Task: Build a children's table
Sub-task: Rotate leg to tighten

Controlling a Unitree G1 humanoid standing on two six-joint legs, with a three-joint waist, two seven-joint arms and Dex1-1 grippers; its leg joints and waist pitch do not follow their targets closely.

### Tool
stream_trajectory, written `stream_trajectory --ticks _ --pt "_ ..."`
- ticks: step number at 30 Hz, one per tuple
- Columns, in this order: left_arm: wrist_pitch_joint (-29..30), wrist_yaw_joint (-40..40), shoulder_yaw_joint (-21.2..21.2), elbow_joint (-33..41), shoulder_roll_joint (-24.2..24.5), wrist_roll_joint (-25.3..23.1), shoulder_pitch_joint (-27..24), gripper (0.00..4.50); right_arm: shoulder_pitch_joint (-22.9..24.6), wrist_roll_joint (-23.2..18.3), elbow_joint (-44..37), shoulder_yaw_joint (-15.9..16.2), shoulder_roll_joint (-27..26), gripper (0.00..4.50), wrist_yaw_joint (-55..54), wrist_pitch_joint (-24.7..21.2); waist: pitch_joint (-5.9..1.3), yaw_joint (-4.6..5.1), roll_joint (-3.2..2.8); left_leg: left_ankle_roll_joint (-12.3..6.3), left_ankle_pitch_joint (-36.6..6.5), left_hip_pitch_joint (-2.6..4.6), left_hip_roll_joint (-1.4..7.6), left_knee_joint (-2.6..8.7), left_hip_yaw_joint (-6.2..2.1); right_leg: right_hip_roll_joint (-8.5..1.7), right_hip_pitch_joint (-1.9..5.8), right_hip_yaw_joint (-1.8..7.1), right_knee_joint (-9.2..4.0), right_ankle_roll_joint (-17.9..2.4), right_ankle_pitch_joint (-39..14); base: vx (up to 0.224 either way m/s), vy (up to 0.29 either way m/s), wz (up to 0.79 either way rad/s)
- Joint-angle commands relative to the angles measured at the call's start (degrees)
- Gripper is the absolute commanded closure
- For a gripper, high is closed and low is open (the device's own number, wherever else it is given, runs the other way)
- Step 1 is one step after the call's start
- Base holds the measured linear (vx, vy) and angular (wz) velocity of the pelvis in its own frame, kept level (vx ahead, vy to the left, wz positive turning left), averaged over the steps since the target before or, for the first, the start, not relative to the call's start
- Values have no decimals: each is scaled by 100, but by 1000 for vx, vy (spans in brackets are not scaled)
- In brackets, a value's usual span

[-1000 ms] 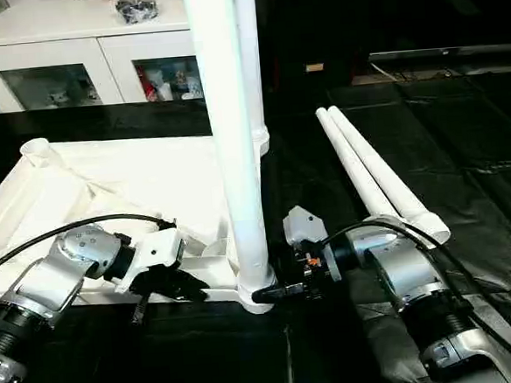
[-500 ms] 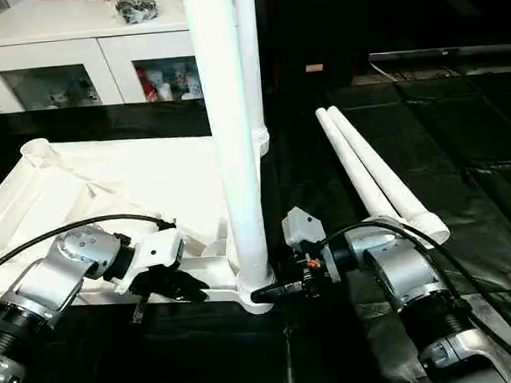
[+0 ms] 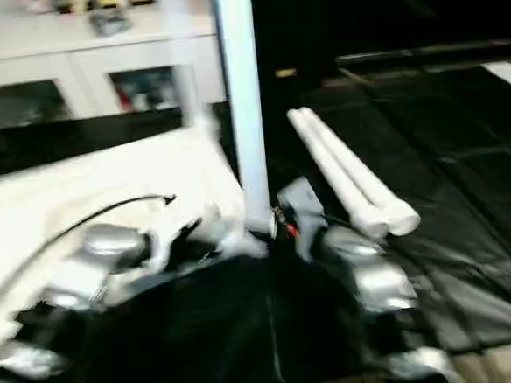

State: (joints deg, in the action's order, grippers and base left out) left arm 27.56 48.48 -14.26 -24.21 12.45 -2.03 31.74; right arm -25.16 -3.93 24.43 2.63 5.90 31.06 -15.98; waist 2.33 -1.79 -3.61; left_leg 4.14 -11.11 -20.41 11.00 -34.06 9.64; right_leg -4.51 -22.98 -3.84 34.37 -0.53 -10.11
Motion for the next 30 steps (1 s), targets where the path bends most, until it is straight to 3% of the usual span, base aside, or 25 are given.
stream_trajectory --ticks 1,2,4,7,8,12,15,21,27,30 --pt "-6 -411 -38 205 -435 79 263 450 -103 63 102 721 -512 181 150 -7 -310 -30 91 -142 -1418 -15 105 434 -57 -325 246 197 -558 -795 -2443 0 0 0" --pt "29 -459 -48 226 -477 53 262 450 -115 18 107 687 -557 181 160 -6 -309 -40 87 -178 -1334 -28 110 435 -54 -321 255 202 -534 -857 -2255 0 0 0" --pt "23 -407 -86 259 -453 25 249 450 -103 -112 73 589 -596 125 211 -51 -323 -52 79 -238 -1201 -44 120 431 -52 -321 273 208 -504 -927 -1967 0 0 0" --pt "-22 -294 -142 304 -355 -20 209 450 -92 -117 23 550 -551 105 256 -79 -339 -60 66 -299 -1020 -55 120 416 -42 -324 294 214 -460 -1074 -1492 0 0 0" --pt "-42 -257 -148 316 -312 -22 191 450 -89 -107 19 535 -518 76 269 -91 -342 -62 56 -318 -974 -50 121 411 -39 -324 295 216 -452 -1114 -1389 0 0 0" --pt "-162 22 -165 329 -35 20 106 450 -31 -149 -33 442 -165 62 584 36 -339 -54 55 -349 -980 -64 116 411 -36 -327 318 211 -448 -1151 -1371 0 0 0" --pt "-324 260 -194 309 136 35 63 450 18 -168 -84 477 125 15 977 241 -347 -73 26 -363 -1007 -50 138 407 -44 -329 307 205 -445 -1186 -1302 0 0 0" --pt "-1133 1535 -469 300 822 153 -155 450 -2 -305 -103 463 1123 7 2452 737 -361 -132 39 -497 -905 -61 158 389 -46 -332 333 197 -394 -1362 -888 0 0 0" --pt "-1457 2210 -679 328 1192 190 -194 450 -51 -456 -157 554 1626 7 3399 733 -358 -265 34 -545 -869 -17 202 371 1 -325 289 215 -349 -1518 -743 0 0 0" --pt "-1703 2807 -860 245 1468 183 -138 450 -59 -644 -289 754 2027 7 4295 714 -355 -339 67 -528 -915 -20 205 379 -3 -333 305 216 -350 -1445 -871 0 0 0"
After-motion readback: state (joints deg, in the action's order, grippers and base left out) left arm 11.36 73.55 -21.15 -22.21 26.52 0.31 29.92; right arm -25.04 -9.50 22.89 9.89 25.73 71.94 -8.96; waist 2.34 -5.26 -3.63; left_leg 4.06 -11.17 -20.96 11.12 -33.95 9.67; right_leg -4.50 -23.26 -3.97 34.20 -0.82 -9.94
